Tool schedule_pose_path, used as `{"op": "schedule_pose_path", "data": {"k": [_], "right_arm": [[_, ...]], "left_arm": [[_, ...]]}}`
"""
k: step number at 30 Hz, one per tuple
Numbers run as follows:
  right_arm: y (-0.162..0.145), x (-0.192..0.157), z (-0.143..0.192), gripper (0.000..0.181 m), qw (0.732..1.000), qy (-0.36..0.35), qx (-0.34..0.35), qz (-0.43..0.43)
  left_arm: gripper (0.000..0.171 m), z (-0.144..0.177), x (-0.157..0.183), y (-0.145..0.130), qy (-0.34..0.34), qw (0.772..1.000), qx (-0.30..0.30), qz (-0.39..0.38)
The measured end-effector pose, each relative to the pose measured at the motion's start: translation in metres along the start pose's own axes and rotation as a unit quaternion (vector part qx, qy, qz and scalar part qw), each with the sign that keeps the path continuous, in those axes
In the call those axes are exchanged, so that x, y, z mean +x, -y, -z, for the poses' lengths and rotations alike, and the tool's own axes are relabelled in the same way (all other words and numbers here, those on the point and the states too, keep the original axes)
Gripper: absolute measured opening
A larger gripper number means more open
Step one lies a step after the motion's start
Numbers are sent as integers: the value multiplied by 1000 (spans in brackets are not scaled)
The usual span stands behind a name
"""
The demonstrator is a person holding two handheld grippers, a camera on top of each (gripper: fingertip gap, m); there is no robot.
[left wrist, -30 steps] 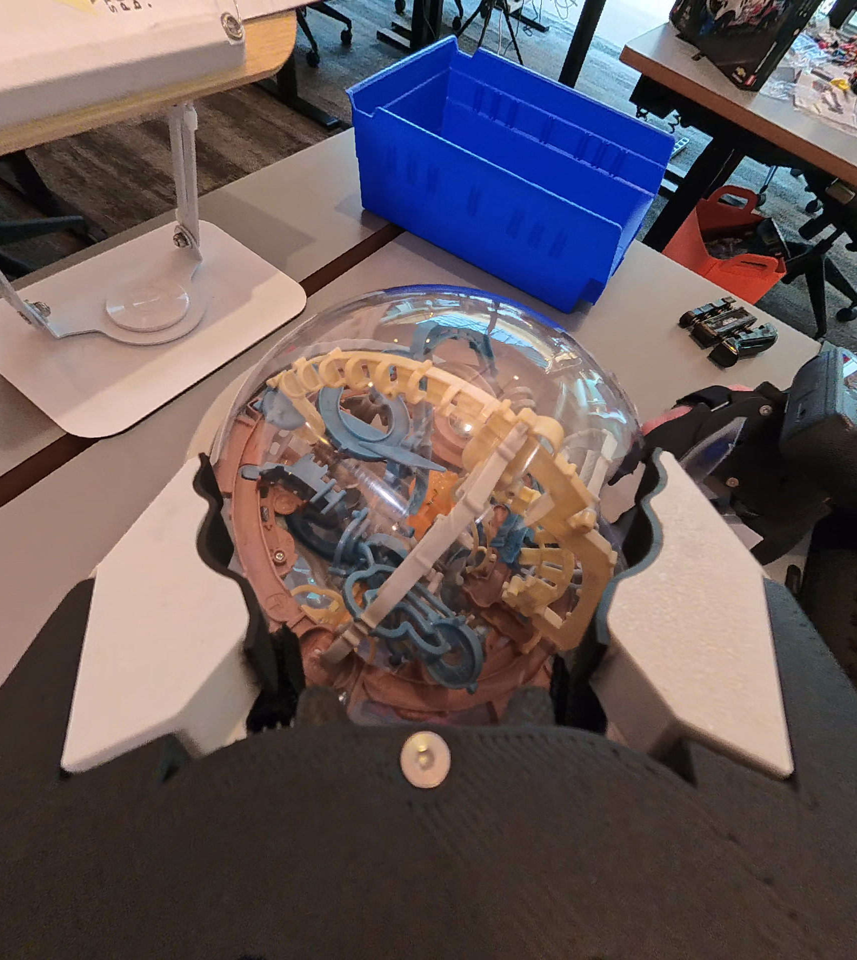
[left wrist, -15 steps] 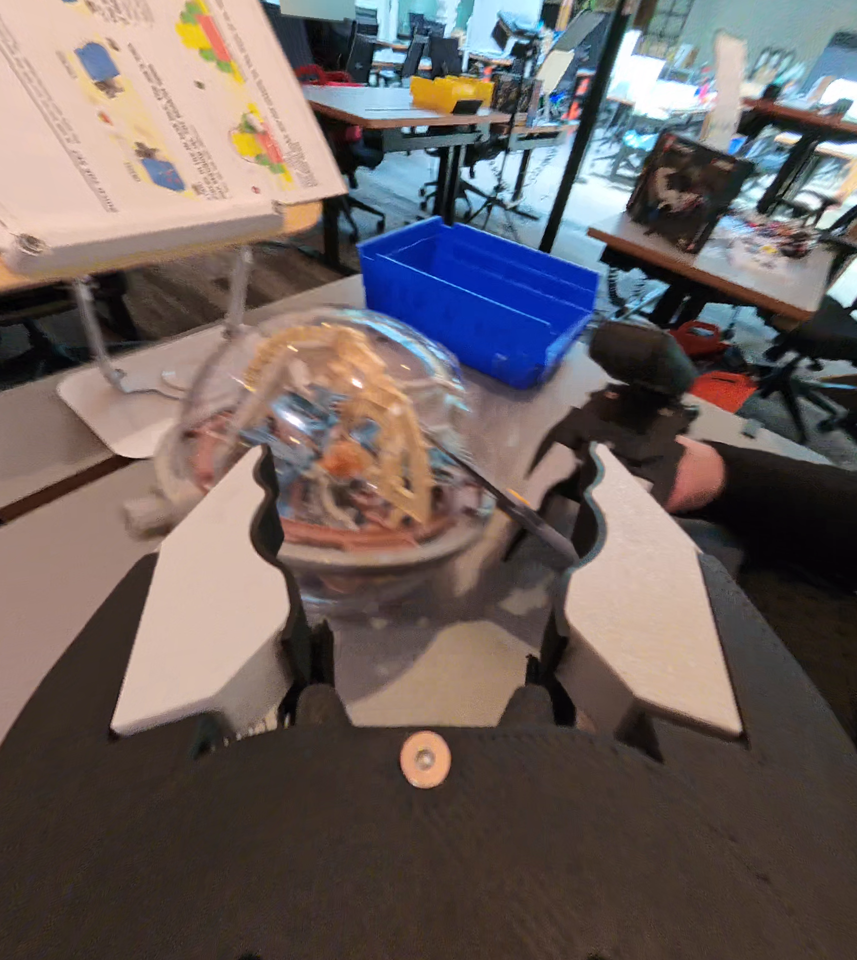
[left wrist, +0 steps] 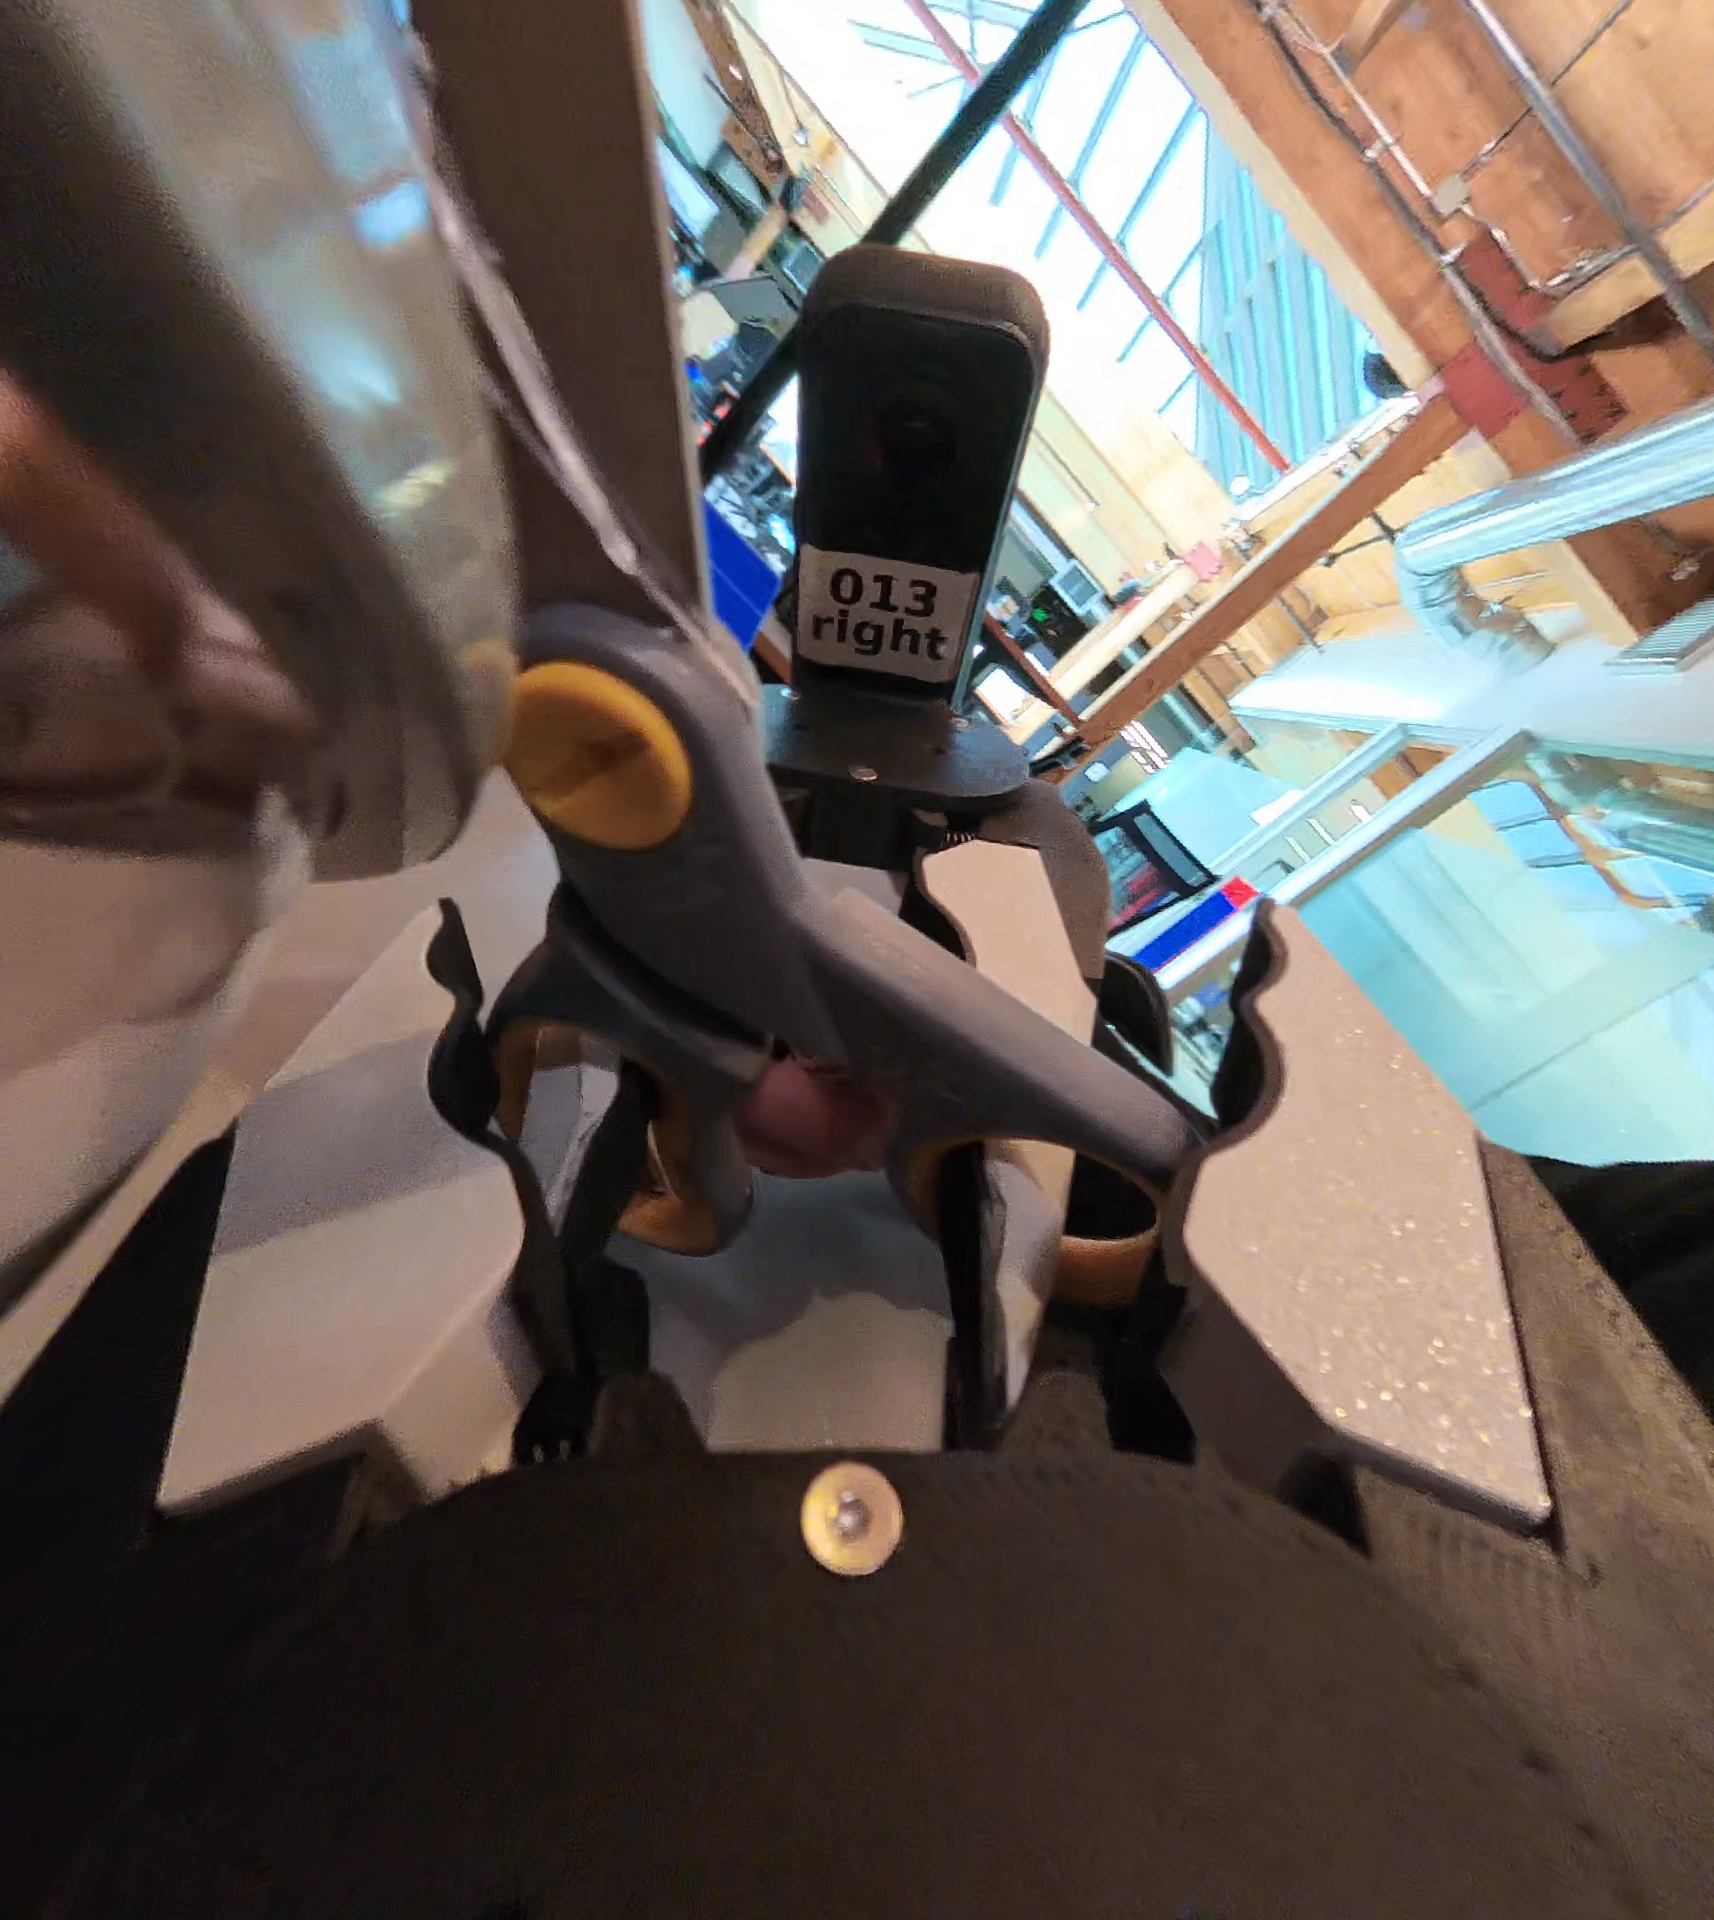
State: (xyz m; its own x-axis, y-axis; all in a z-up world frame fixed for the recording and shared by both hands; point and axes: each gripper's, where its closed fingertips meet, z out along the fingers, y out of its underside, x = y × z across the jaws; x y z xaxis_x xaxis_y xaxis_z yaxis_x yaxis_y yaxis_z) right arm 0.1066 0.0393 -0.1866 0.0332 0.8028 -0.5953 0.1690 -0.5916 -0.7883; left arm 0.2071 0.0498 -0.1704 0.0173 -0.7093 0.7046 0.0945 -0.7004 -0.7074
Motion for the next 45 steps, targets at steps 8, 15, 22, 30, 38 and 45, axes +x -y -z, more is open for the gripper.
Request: {"op": "schedule_pose_path", "data": {"k": [8,15,22,30,38,45], "right_arm": [[2,5,5,40,1000,14,10,-11],[16,4,1,27,999,-19,3,45],[24,8,-5,17,991,-80,-8,104],[25,-5,-1,19,995,-34,17,92],[24,-21,2,20,989,114,89,-35],[16,-19,-1,22,993,93,69,-31]], "left_arm": [[129,-3,-3,7,2,999,46,11],[101,5,2,27,6,997,78,1],[86,11,6,39,2,996,92,-6],[99,9,17,37,17,993,95,-61],[116,12,21,23,33,994,74,-69],[109,15,17,19,29,995,78,-51]]}}
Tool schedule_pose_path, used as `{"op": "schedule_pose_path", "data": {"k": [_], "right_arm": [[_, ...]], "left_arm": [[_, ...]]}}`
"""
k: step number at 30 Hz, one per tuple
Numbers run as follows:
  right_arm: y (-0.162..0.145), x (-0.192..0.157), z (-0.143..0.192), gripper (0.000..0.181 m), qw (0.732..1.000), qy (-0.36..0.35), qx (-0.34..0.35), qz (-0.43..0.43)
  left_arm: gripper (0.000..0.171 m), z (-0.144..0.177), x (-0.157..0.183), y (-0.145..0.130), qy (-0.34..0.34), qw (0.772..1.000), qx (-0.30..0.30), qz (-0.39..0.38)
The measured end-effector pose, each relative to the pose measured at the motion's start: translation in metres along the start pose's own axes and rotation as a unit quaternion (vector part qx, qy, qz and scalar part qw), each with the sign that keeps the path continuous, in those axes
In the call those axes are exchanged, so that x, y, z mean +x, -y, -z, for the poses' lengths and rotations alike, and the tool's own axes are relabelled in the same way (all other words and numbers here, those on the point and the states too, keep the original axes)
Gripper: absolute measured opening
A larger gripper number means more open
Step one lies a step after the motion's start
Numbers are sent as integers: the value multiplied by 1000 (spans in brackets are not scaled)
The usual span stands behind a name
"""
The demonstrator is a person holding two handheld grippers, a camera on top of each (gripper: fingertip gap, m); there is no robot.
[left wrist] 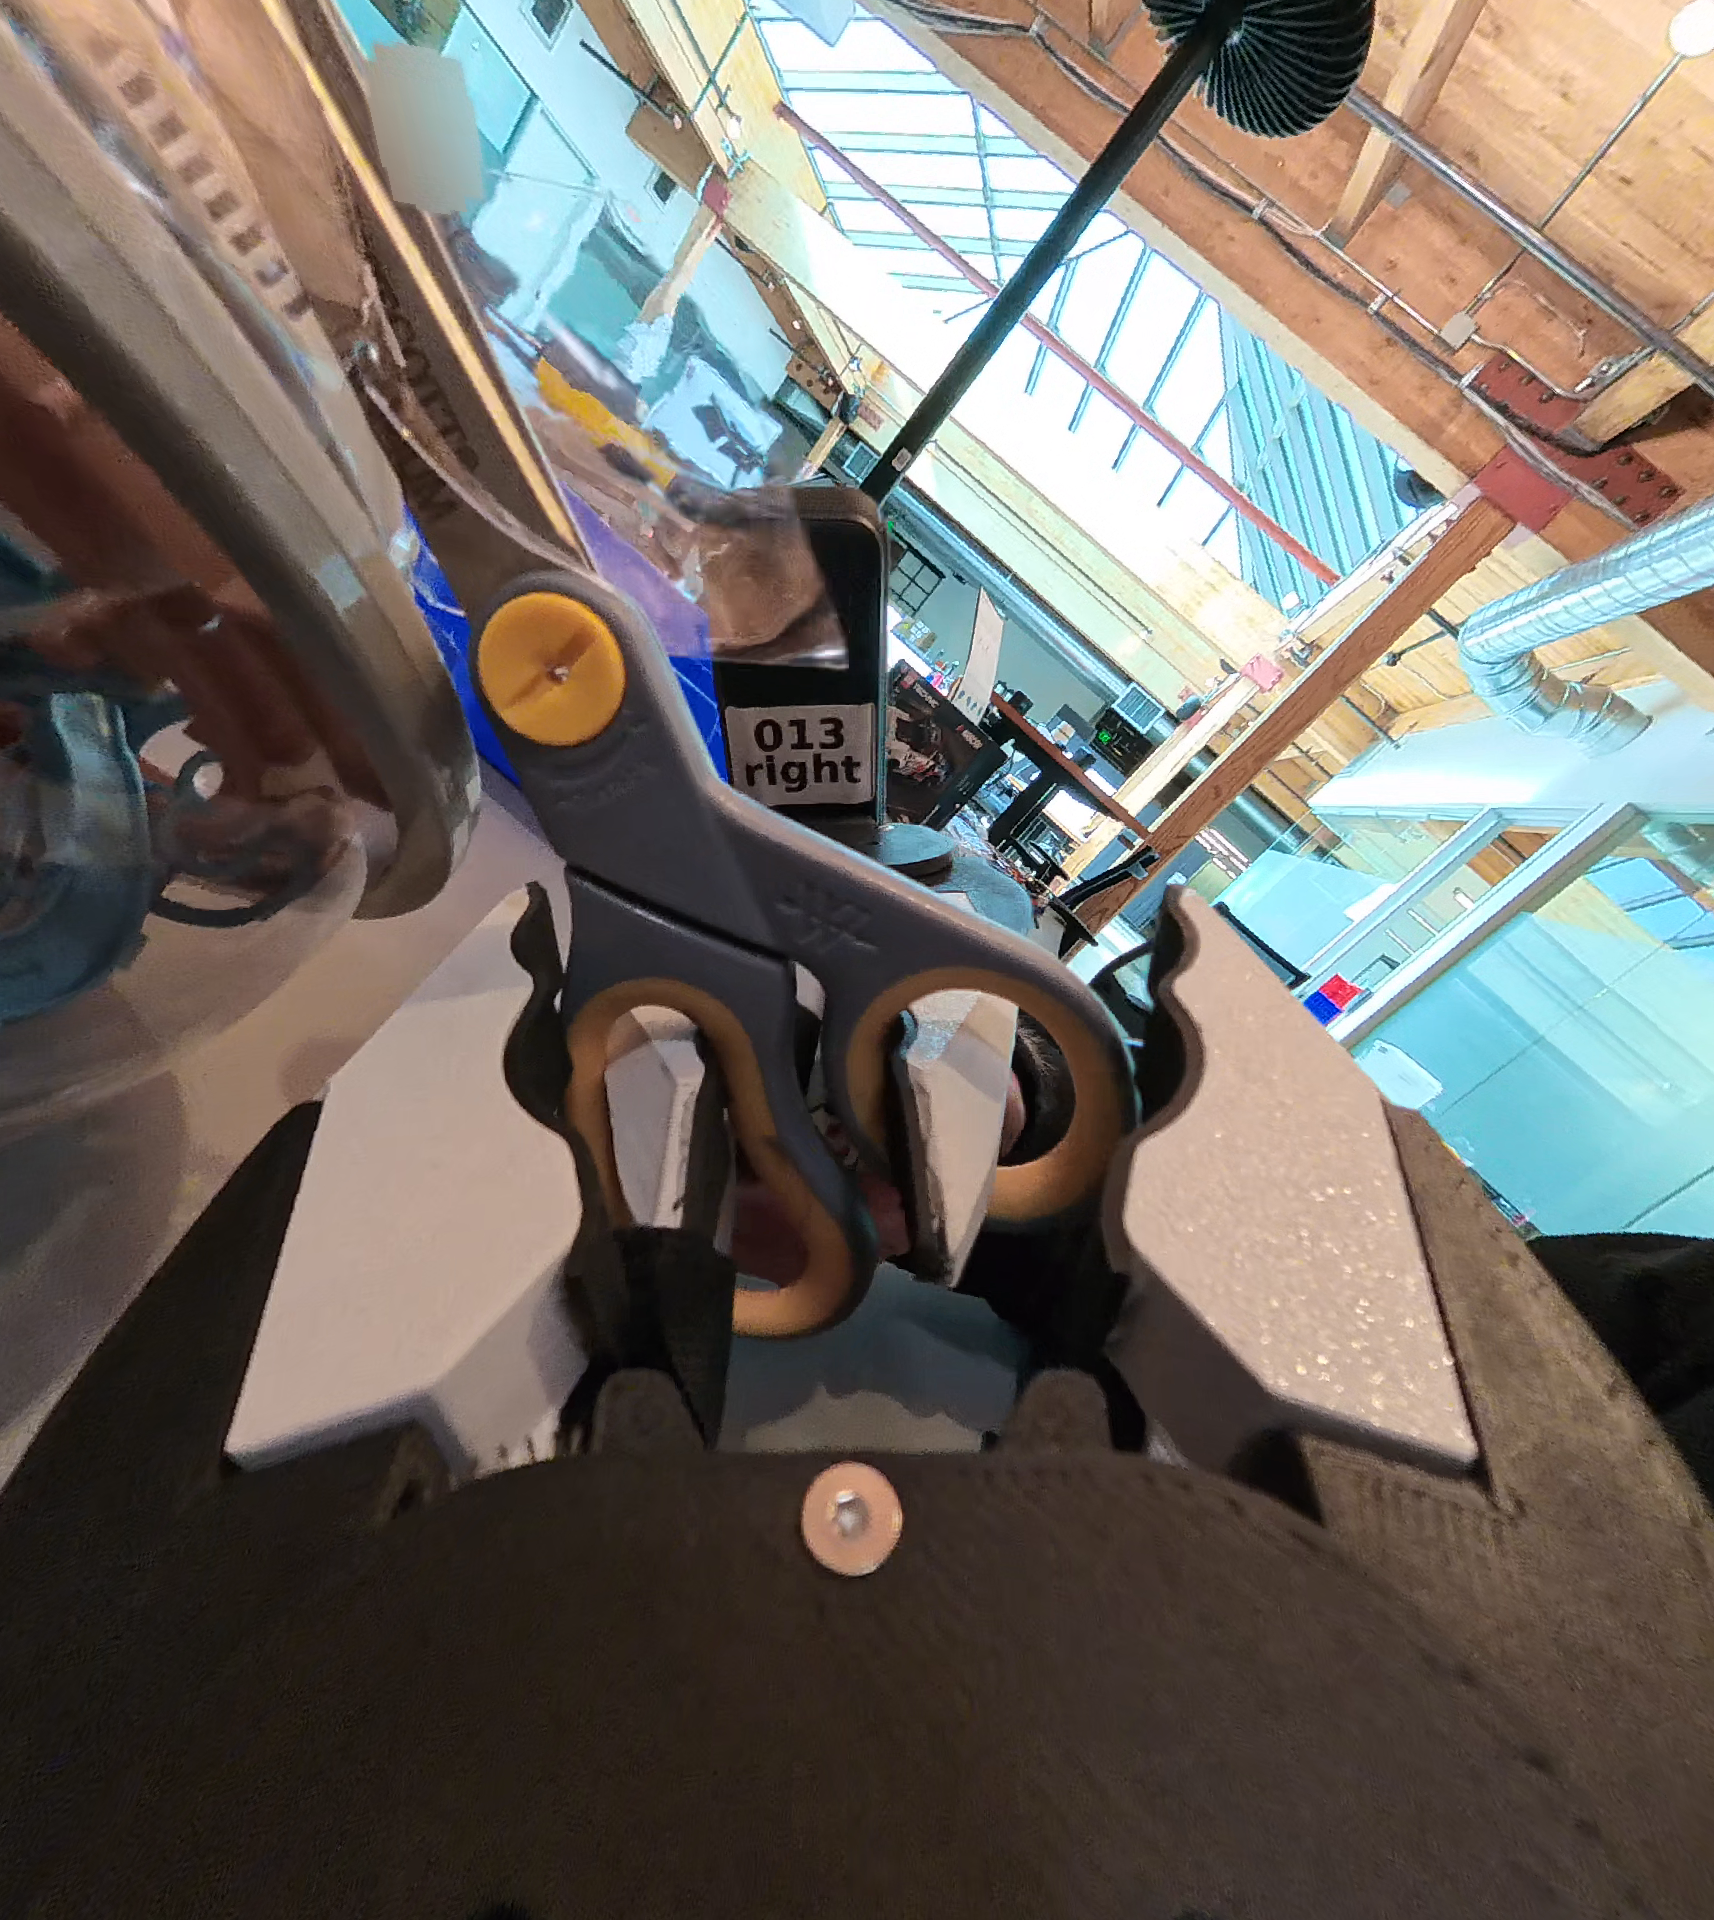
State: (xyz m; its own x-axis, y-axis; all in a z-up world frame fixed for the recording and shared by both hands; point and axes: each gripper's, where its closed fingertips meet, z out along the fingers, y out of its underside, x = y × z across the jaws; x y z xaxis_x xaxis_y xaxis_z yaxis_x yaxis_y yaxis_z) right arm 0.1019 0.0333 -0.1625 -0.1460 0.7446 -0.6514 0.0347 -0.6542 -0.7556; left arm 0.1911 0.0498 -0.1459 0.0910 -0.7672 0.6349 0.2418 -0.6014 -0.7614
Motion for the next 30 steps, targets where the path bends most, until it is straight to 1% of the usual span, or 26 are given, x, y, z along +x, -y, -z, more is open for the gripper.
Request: {"op": "schedule_pose_path", "data": {"k": [2,4,7,9,11,13,14,15,17,20,22,24,28,30], "right_arm": [[-2,-1,0,25,1000,-12,-11,15],[-3,-2,-1,36,999,-25,-20,23],[-2,-4,1,36,999,-23,-23,19],[-1,-5,1,37,999,-38,-30,22],[-3,-4,1,35,996,-66,-45,27],[-6,1,1,34,991,-107,-68,42],[-6,4,2,33,990,-119,-70,40],[-6,8,4,27,988,-134,-68,39],[-10,9,3,25,983,-154,-84,51],[-16,9,-5,26,975,-178,-111,69],[-20,9,-8,25,970,-194,-129,74],[-23,10,-10,24,965,-205,-139,81],[-23,12,-14,23,968,-200,-131,76],[-19,12,-16,20,976,-183,-104,60]], "left_arm": [[111,0,2,0,-8,1000,1,2],[113,0,1,1,-5,1000,1,0],[120,-4,4,-3,6,1000,-15,-27],[125,-6,7,-5,12,999,-22,-38],[117,-6,3,-8,26,998,-37,-46],[118,-7,-3,-19,61,992,-78,-78],[112,-4,-5,-21,76,989,-89,-87],[104,0,-8,-22,88,987,-98,-95],[103,6,-6,-25,87,985,-113,-97],[102,16,-2,-28,75,985,-117,-98],[101,20,0,-28,59,989,-100,-92],[101,24,1,-30,47,990,-97,-93],[99,26,-1,-28,47,991,-83,-98],[98,27,-2,-25,47,992,-69,-93]]}}
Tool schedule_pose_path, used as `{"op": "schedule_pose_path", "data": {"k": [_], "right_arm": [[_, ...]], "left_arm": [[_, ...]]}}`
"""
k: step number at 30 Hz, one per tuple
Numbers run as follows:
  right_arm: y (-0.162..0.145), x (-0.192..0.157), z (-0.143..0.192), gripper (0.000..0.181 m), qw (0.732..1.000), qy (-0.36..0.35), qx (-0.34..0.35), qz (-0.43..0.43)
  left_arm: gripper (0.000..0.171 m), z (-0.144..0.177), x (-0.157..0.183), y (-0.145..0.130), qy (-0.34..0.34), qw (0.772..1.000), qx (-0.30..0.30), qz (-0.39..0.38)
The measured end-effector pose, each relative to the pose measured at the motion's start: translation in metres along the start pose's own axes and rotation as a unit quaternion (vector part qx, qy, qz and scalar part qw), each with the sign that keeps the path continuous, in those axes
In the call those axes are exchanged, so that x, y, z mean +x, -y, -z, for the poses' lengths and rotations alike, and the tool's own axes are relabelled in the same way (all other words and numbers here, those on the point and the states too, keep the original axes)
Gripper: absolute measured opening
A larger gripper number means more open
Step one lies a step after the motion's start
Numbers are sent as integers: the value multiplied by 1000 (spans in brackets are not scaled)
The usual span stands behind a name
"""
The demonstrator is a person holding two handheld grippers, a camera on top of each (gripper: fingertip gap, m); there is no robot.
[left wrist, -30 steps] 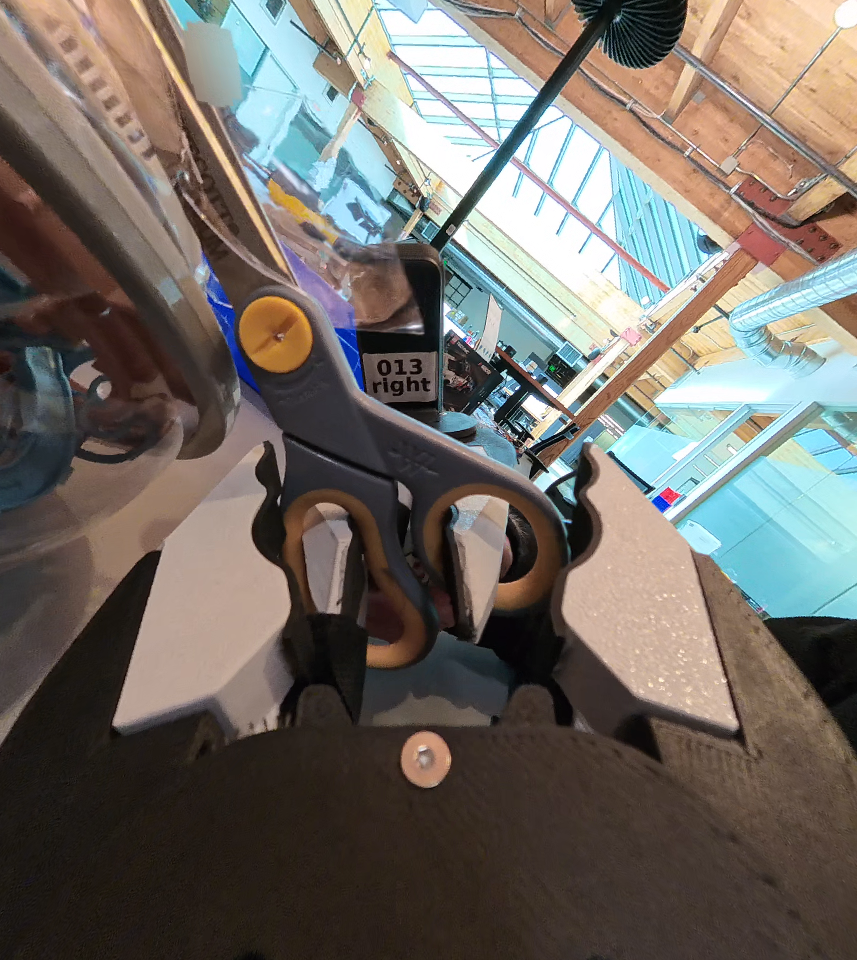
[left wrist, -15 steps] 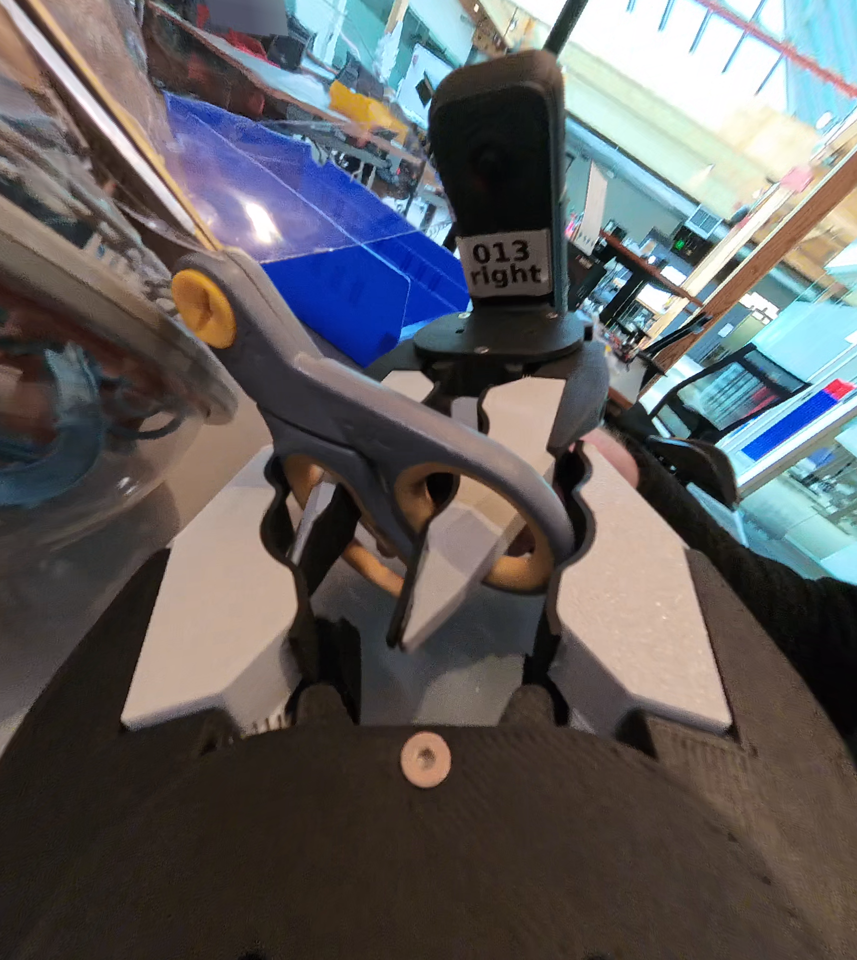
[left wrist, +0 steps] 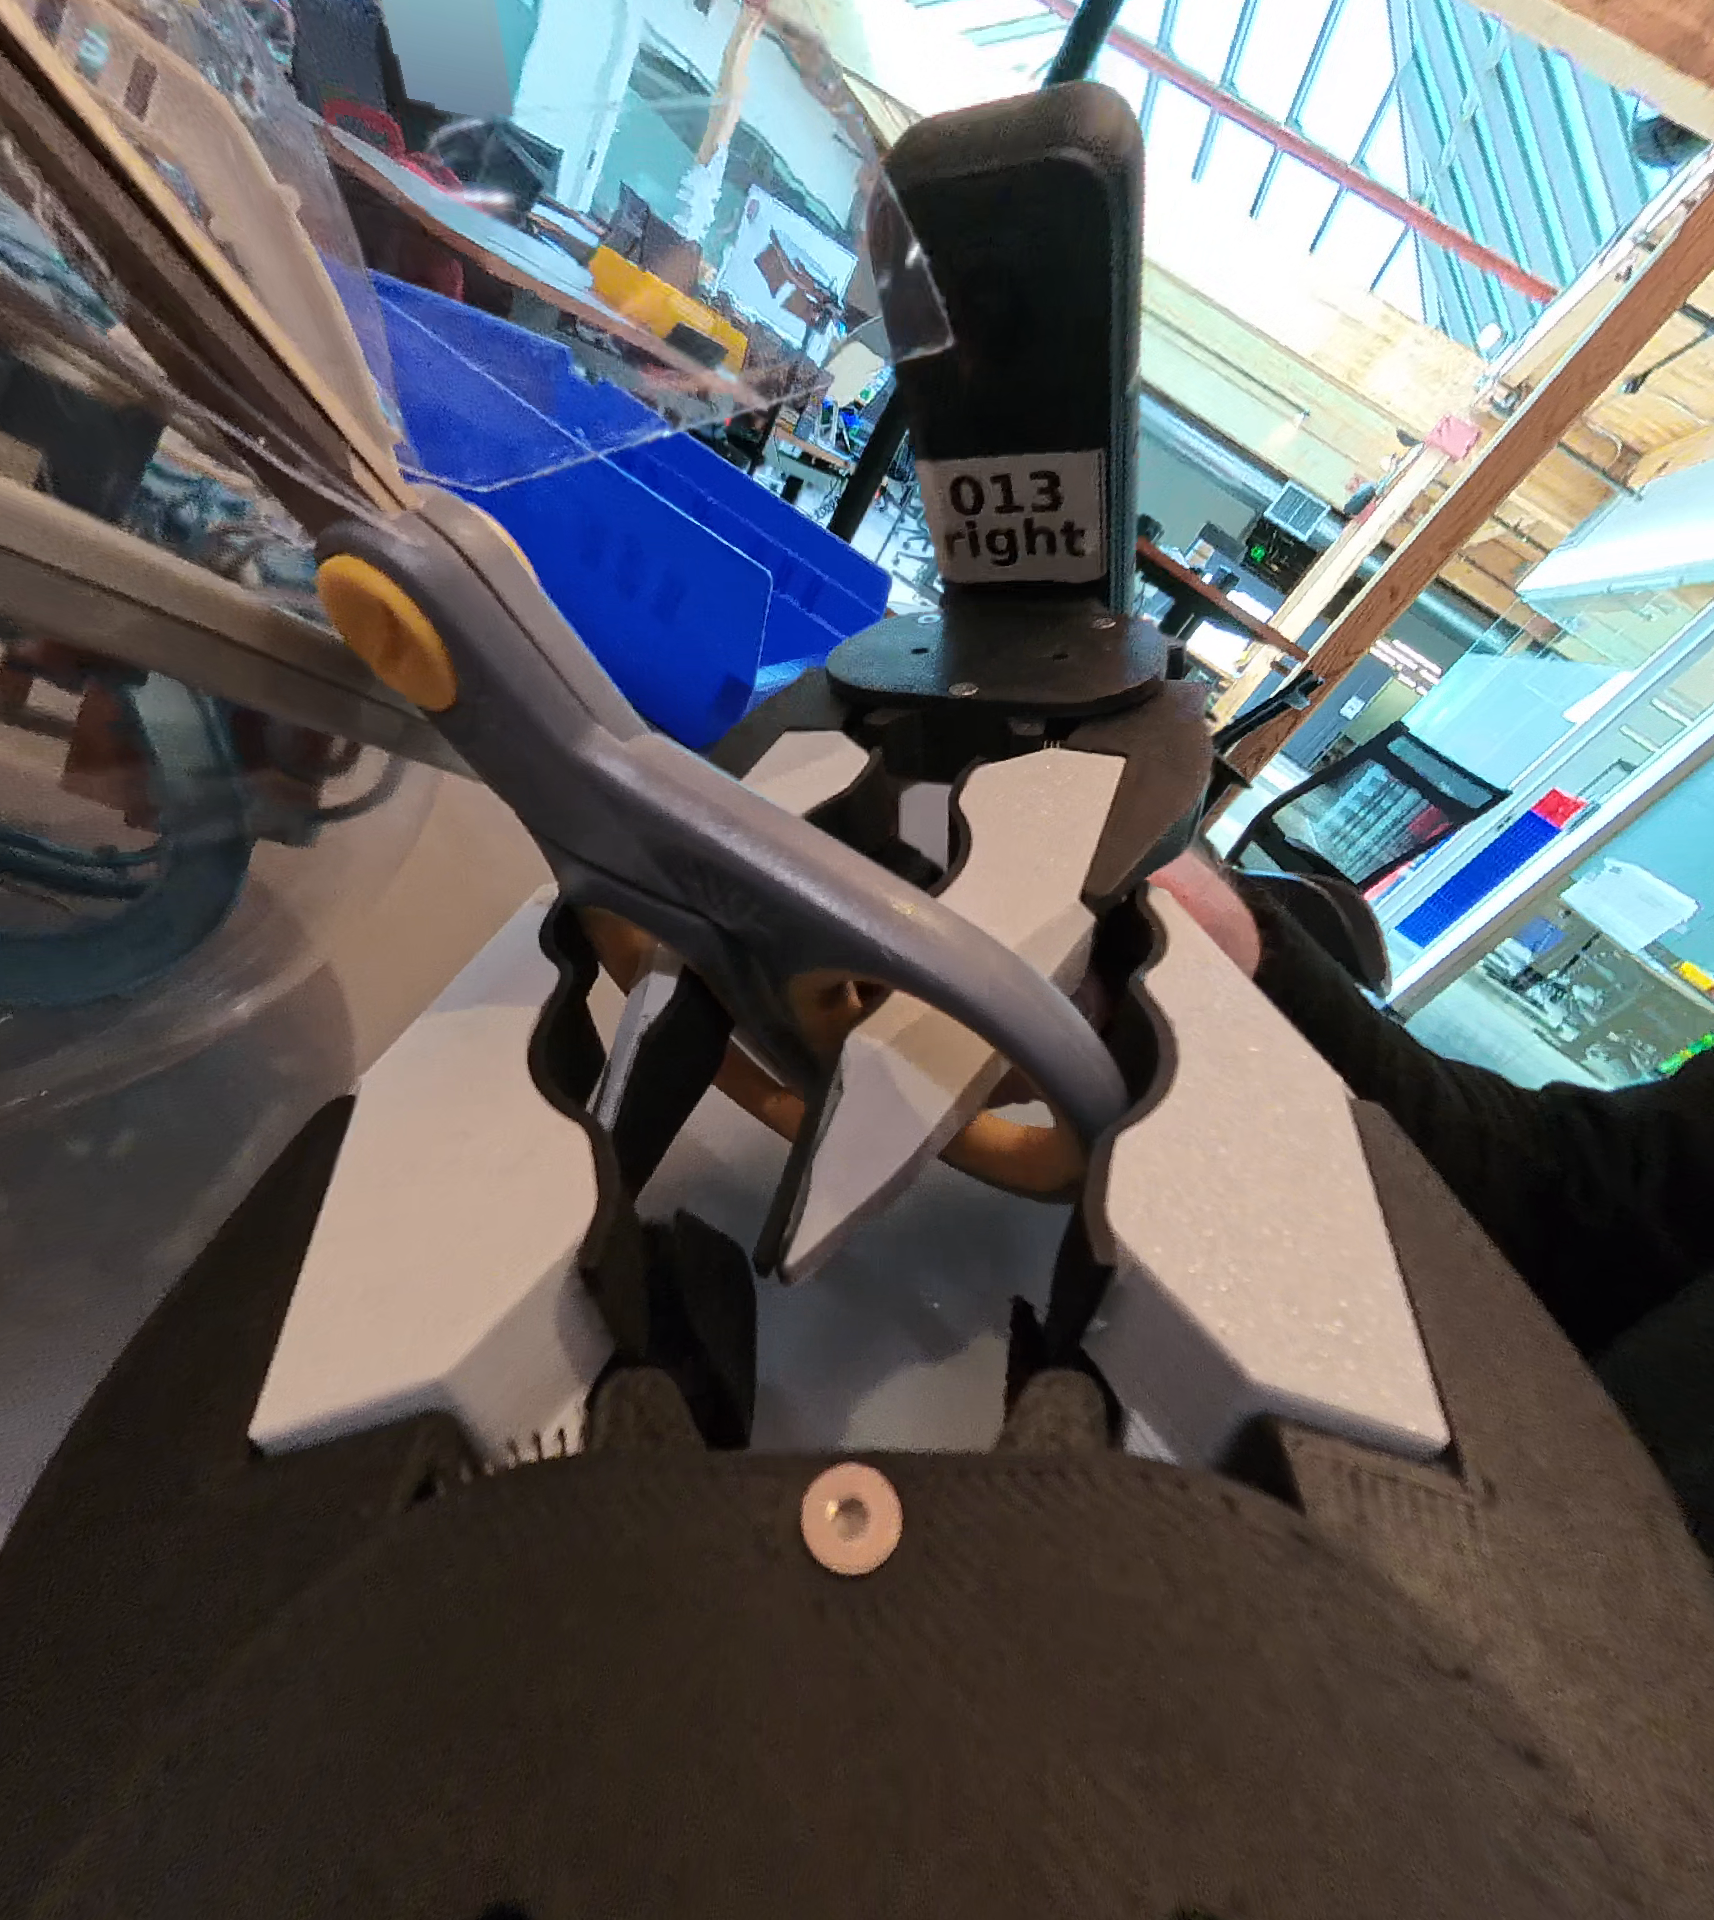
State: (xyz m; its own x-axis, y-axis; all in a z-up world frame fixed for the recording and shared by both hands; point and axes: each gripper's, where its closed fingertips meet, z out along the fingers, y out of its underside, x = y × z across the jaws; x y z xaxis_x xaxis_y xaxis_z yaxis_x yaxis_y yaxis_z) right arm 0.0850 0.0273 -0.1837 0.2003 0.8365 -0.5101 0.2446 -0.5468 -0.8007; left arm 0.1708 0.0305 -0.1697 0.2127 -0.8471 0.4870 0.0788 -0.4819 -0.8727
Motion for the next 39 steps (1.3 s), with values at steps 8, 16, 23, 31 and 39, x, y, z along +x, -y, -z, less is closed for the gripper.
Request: {"op": "schedule_pose_path", "data": {"k": [8,16,23,31,39], "right_arm": [[2,9,3,22,1000,-4,23,-11],[-26,25,2,23,985,-115,-101,80],[-39,25,-7,24,976,-128,-132,113],[-61,25,-21,51,964,-141,-171,150],[-71,34,-21,89,952,-172,-197,159]], "left_arm": [[99,-6,-8,-4,13,999,-36,-10],[97,11,-7,-26,21,996,-82,4],[102,23,-8,-42,41,992,-121,16],[147,21,-2,-59,24,986,-163,-26],[146,15,2,-48,7,991,-131,0]]}}
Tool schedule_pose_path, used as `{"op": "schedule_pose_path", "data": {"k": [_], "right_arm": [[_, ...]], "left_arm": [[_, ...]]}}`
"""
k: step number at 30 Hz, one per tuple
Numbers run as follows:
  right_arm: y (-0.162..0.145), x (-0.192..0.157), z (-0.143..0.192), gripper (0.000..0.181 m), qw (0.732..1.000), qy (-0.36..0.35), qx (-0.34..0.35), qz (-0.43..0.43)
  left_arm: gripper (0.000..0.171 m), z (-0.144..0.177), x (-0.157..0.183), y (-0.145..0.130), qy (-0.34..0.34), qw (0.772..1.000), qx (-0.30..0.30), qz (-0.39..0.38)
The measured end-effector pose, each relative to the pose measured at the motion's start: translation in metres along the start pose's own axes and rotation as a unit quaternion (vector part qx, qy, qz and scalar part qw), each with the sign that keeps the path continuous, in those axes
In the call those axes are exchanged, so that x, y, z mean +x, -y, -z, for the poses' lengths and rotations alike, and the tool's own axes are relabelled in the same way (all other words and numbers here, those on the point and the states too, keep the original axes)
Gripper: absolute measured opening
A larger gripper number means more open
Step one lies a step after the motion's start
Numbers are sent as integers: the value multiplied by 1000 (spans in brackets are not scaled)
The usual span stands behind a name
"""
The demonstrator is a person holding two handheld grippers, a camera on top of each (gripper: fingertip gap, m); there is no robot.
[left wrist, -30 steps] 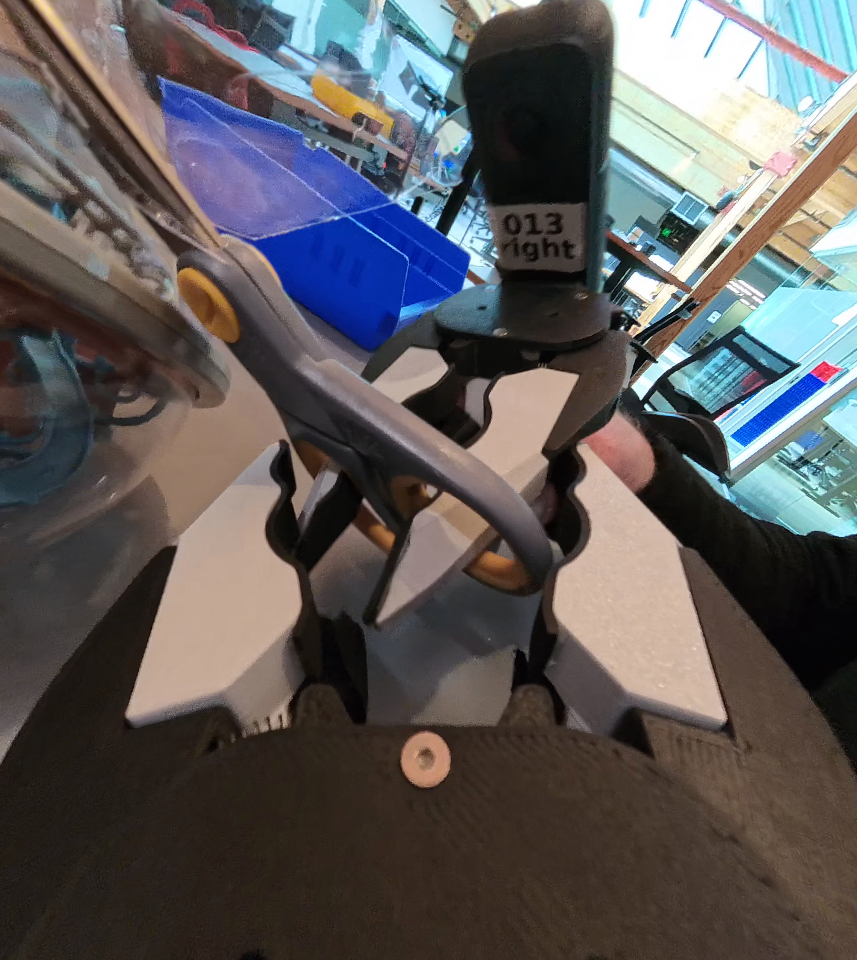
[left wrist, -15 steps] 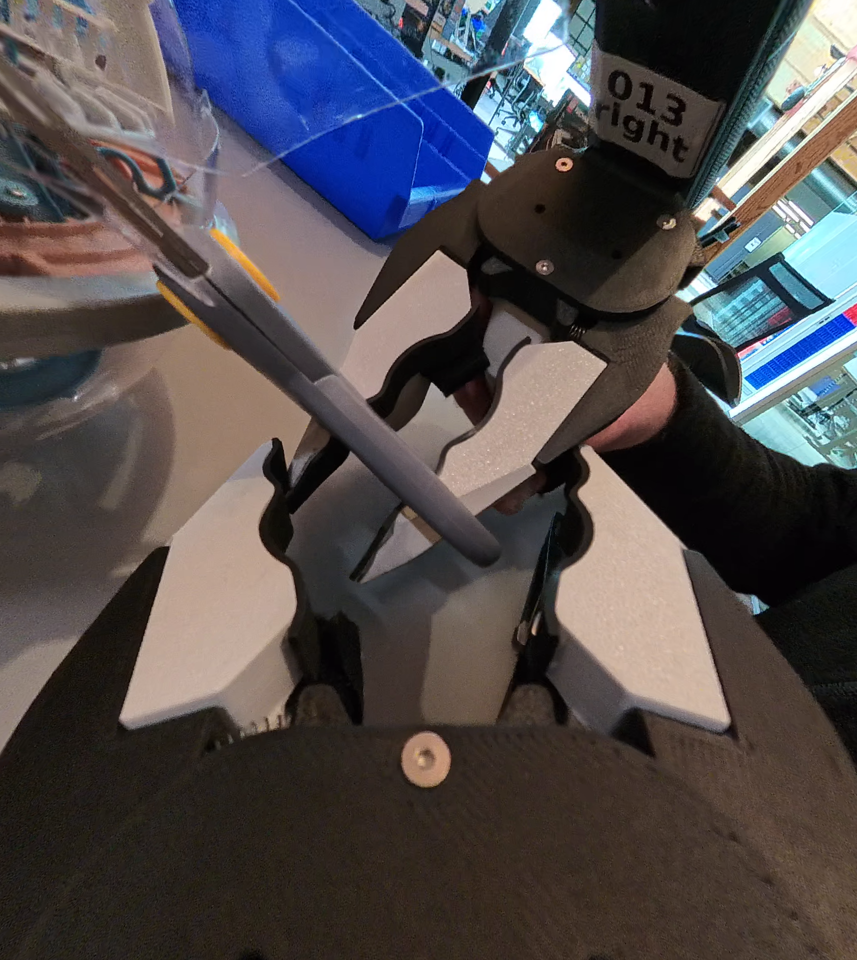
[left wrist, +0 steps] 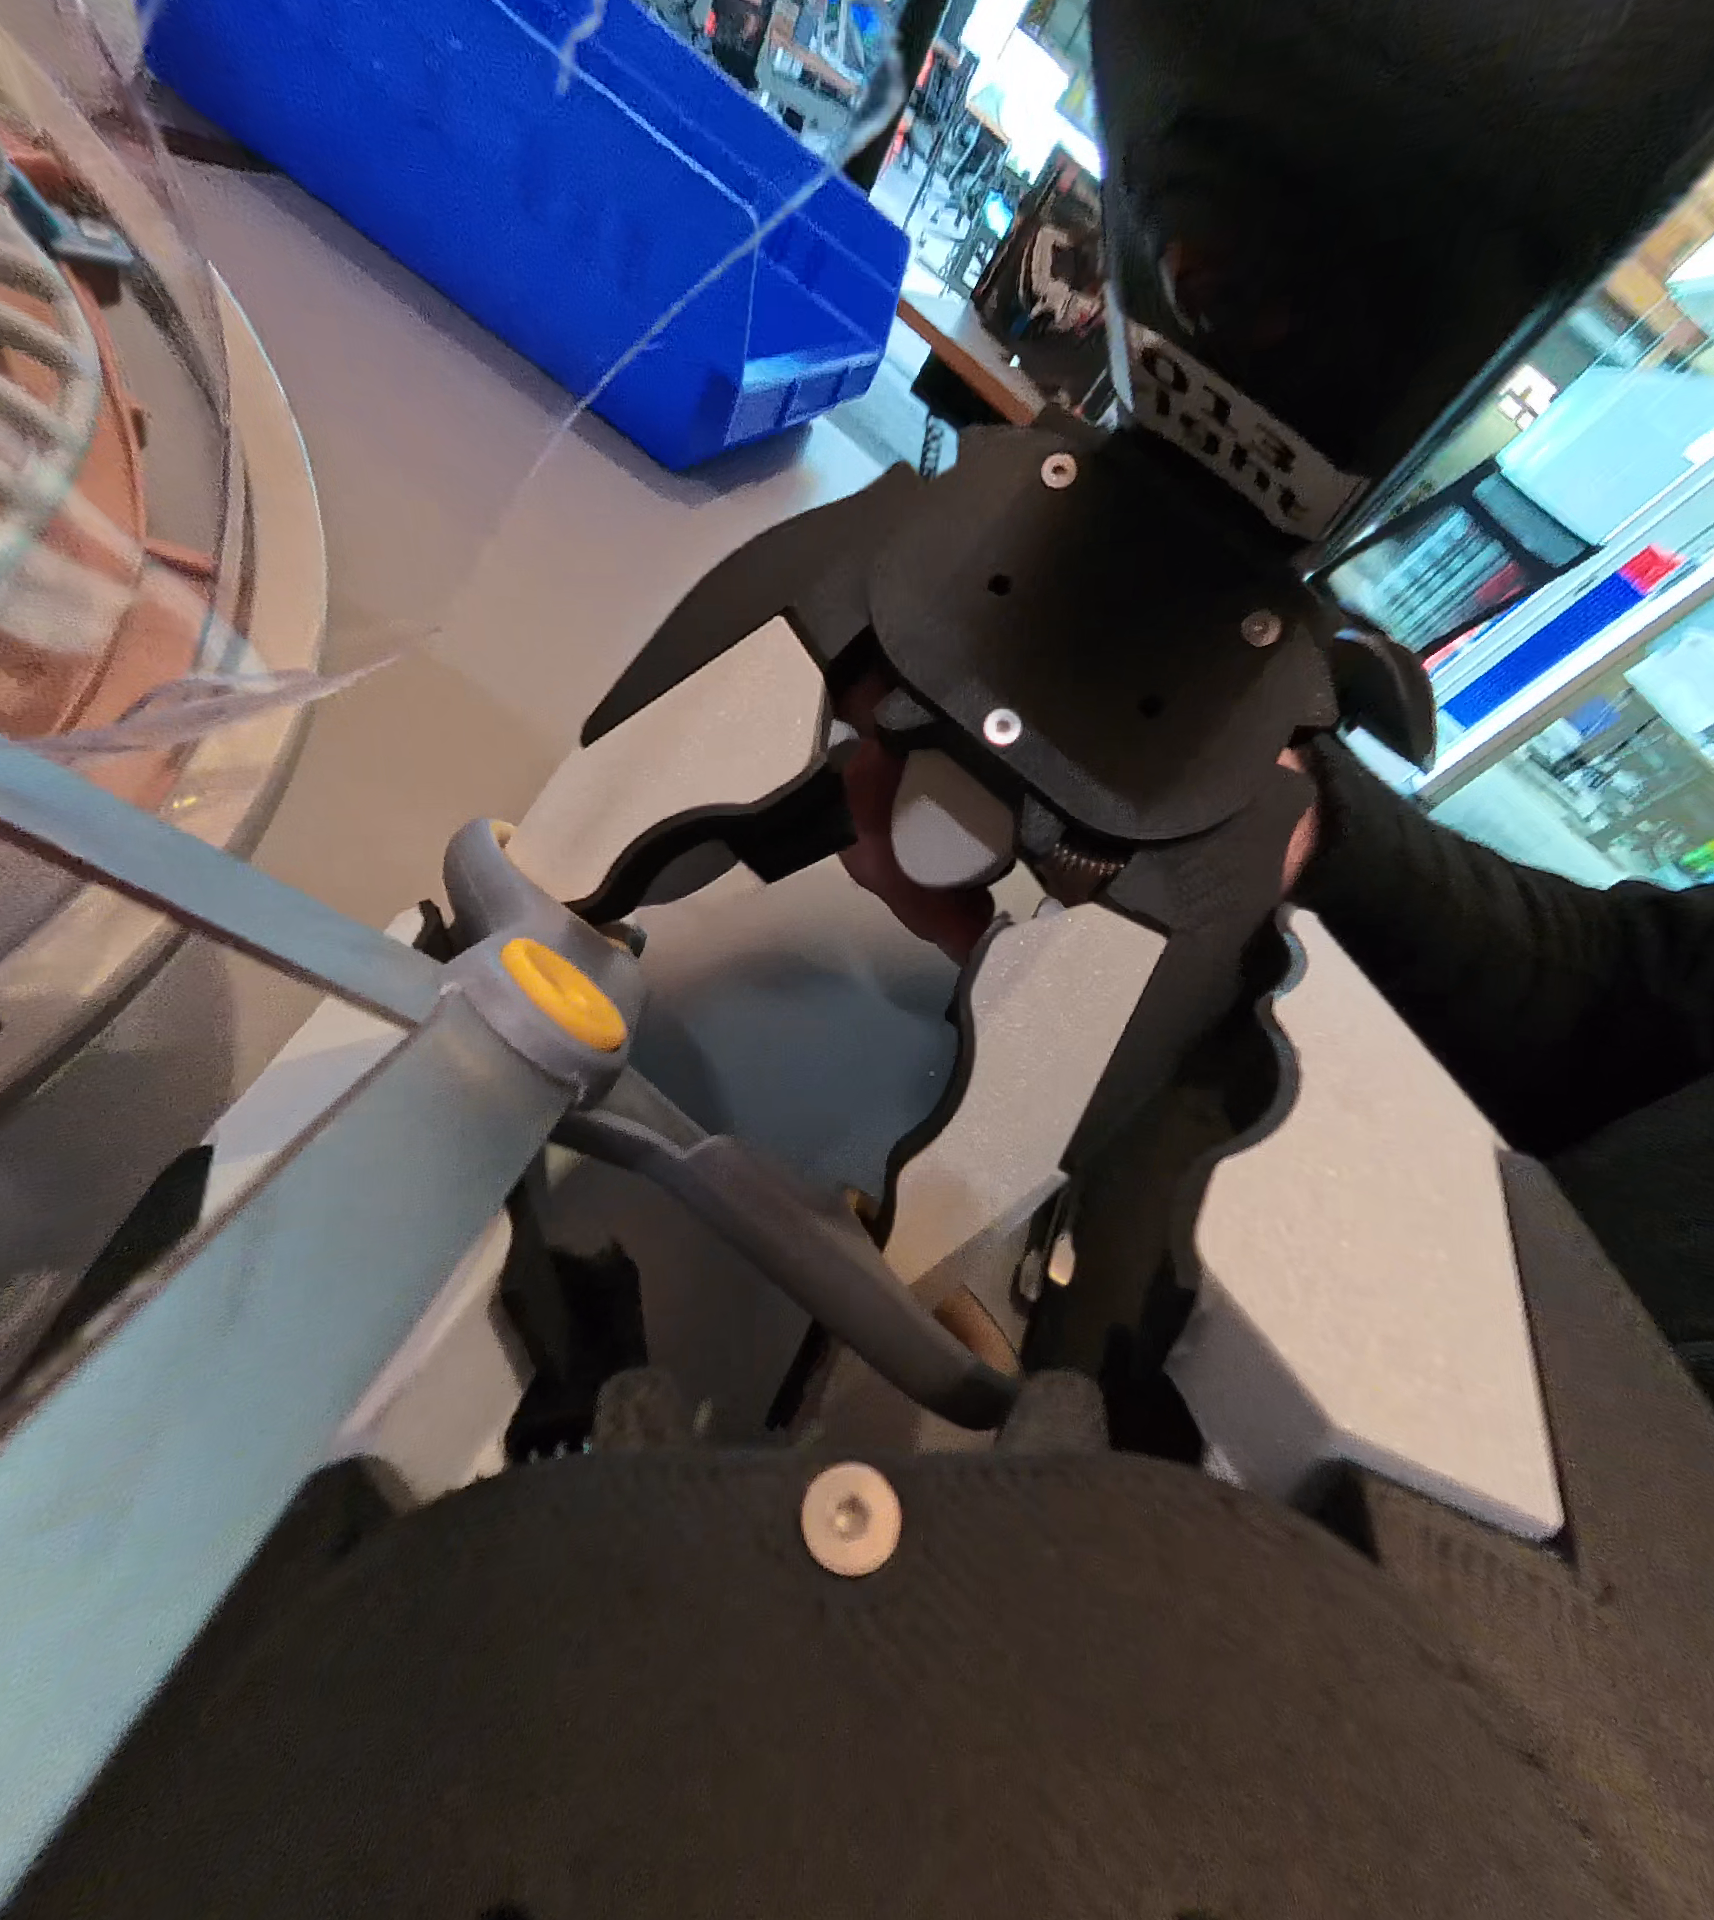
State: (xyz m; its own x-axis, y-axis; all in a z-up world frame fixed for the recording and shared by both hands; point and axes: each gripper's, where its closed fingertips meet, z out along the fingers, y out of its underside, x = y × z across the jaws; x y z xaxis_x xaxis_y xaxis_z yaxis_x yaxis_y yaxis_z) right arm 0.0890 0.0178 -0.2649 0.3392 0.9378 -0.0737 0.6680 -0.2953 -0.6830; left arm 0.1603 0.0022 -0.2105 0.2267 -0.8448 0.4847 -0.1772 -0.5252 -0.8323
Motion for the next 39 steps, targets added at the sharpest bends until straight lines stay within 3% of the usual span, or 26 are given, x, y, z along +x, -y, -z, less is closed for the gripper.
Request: {"op": "schedule_pose_path", "data": {"k": [5,7,10,16,19,23,25,27,29,31,35,39], "right_arm": [[-6,0,4,72,1000,5,-16,21],[-6,-3,5,65,1000,10,-10,25],[-5,-6,6,41,999,13,2,44],[-2,-12,1,39,999,34,5,41],[4,-18,0,33,998,55,20,32],[11,-17,2,32,997,66,40,9],[15,-17,4,31,995,80,55,-7],[15,-15,5,31,995,77,58,-7],[15,-16,6,31,994,89,61,-10],[16,-16,6,31,993,96,66,-12],[17,-16,9,31,989,117,85,-29],[20,-15,11,32,985,134,105,-38]], "left_arm": [[136,3,2,6,-24,998,35,56],[122,6,-2,9,-16,997,48,65],[106,11,-4,12,-20,995,56,81],[101,17,-3,12,-22,994,56,87],[107,24,0,3,-14,997,22,77],[104,60,3,-8,22,998,-20,48],[95,91,-1,-3,49,998,-30,9],[92,128,-12,26,104,992,-13,-66],[105,158,-29,64,168,971,3,-171],[126,176,-63,96,238,933,-16,-270],[156,162,-102,120,204,897,-91,-380],[152,131,-125,109,147,870,-202,-426]]}}
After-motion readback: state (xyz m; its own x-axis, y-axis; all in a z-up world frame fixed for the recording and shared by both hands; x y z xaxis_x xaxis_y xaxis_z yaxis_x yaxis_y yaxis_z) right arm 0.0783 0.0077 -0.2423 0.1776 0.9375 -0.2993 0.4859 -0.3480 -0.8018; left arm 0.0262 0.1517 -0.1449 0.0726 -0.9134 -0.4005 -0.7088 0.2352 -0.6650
